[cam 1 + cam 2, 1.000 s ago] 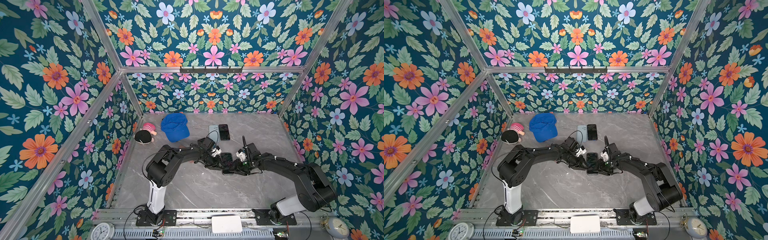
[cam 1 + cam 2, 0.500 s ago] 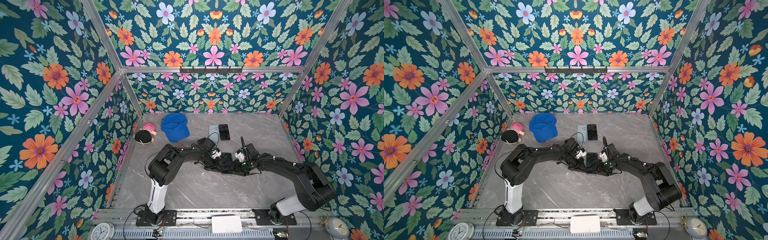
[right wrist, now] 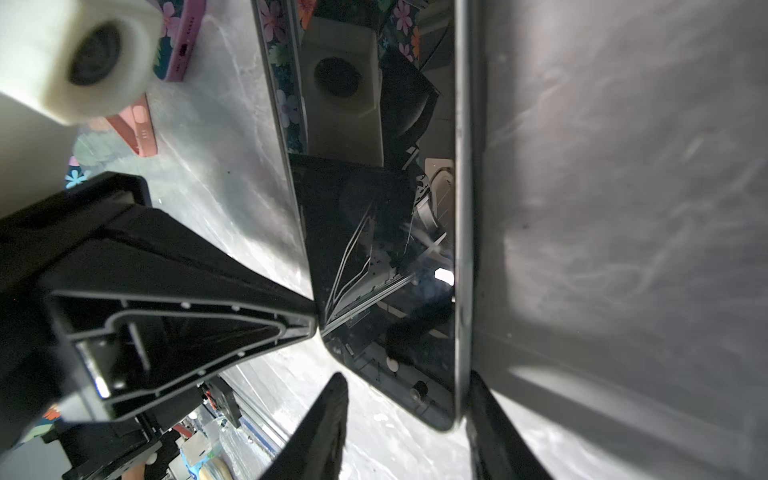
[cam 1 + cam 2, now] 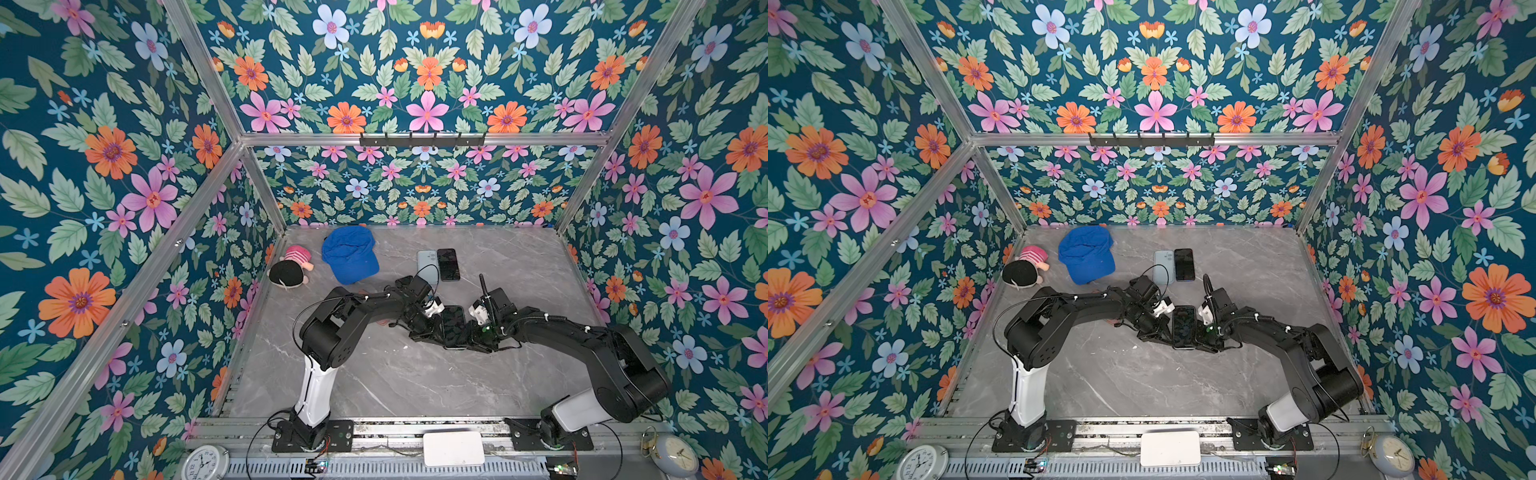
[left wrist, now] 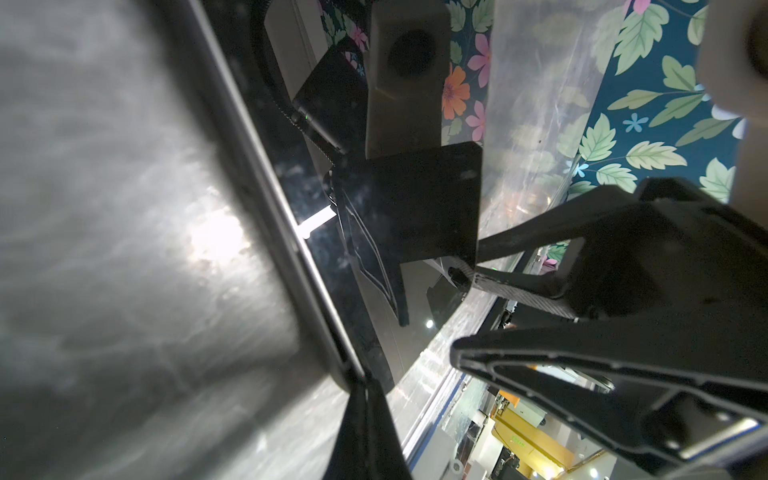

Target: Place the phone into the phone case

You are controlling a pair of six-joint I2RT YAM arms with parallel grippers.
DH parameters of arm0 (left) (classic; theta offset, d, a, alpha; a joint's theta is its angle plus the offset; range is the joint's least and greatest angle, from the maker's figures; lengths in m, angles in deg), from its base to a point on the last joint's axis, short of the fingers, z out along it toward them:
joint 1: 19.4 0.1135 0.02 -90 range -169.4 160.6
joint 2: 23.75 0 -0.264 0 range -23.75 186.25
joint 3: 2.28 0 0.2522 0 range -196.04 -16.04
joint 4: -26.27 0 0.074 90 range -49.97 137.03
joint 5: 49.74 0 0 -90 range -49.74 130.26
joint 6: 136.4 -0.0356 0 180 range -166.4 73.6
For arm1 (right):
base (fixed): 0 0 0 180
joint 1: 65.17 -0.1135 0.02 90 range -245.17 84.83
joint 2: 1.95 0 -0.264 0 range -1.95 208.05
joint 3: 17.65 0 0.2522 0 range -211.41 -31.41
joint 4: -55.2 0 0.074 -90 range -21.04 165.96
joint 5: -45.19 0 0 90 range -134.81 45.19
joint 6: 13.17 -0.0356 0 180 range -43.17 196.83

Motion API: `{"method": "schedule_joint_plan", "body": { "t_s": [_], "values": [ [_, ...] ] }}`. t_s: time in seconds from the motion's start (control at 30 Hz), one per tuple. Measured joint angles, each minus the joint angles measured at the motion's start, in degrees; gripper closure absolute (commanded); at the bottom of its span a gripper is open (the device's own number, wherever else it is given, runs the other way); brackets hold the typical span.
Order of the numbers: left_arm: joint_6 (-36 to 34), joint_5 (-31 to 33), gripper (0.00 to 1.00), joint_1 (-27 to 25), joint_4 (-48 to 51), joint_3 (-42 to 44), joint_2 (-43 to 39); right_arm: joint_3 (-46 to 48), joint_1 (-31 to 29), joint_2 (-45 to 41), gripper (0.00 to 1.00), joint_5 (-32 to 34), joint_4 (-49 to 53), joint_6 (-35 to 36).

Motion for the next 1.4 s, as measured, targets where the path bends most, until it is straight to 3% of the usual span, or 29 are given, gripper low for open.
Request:
{"method": "schedule_joint_plan", "body": {
  "t_s": [0.13, 0.3, 0.77, 1.13, 1.4],
  "values": [
    [-0.2, 0.0, 0.96, 0.1, 0.1, 0.0, 0.0, 0.0, -0.6, 0.5, 0.59, 1.2, 0.4, -0.3],
    [-1.6, 1.1, 0.89, 0.1, 2.4, -1.4, 0.2, -0.1, -1.4, 0.6, 0.60, 2.1, 0.6, -0.4],
    [-6.8, 6.4, 0.56, 0.0, 10.1, -5.9, -0.5, -0.6, -2.0, 1.2, 0.60, 0.3, -1.3, -0.4],
    [-8.0, 6.4, 0.45, 3.3, 6.6, -1.0, -3.8, -3.9, -2.1, -2.5, 0.38, 3.1, 4.0, 6.0],
    [0.3, 0.0, 0.46, 5.4, -7.5, 4.7, -4.3, -6.4, -7.1, -2.4, 0.34, 10.4, 10.8, 12.8]
  ]
}}
